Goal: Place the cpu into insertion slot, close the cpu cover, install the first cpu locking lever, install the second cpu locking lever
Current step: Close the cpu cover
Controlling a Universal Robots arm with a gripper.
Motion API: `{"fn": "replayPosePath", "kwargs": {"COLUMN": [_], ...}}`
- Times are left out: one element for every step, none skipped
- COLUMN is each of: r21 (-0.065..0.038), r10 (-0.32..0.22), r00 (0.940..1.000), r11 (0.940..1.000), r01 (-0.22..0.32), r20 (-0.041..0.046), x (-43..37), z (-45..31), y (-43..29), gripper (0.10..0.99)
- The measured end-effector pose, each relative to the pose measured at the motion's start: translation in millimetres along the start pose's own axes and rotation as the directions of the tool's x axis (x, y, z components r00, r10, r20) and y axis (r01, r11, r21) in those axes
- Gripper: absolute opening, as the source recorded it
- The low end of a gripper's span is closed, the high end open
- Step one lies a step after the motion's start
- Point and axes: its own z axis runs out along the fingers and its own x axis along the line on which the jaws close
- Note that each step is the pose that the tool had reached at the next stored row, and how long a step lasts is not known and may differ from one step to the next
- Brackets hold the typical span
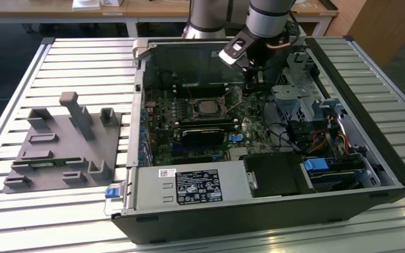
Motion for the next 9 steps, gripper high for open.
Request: {"fn": "replayPosePath", "kwargs": {"r21": [0.0, 0.0, 0.0, 0.0, 0.0, 0.0, 0.0, 0.0, 0.0], "r10": [0.0, 0.0, 0.0, 0.0, 0.0, 0.0, 0.0, 0.0, 0.0], "r00": [1.0, 1.0, 1.0, 1.0, 1.0, 1.0, 1.0, 1.0, 1.0], "r11": [1.0, 1.0, 1.0, 1.0, 1.0, 1.0, 1.0, 1.0, 1.0], "r01": [0.0, 0.0, 0.0, 0.0, 0.0, 0.0, 0.0, 0.0, 0.0], "r20": [0.0002, 0.0003, 0.0, 0.0001, 0.0002, 0.0, 0.0, -0.0001, 0.0], "x": [0.0, 0.0, 0.0, 0.0, 0.0, -0.1, -0.1, 0.0, 0.0], "z": [0.2, 0.3, 0.4, 0.5, 0.5, 0.5, 0.5, 0.6, 0.6], "y": [0.0, -0.1, -0.7, -1.6, -2.5, -3.3, -3.4, -3.6, -3.7], "gripper": [0.106, 0.106, 0.106, 0.106, 0.106, 0.106, 0.106, 0.106, 0.106]}}
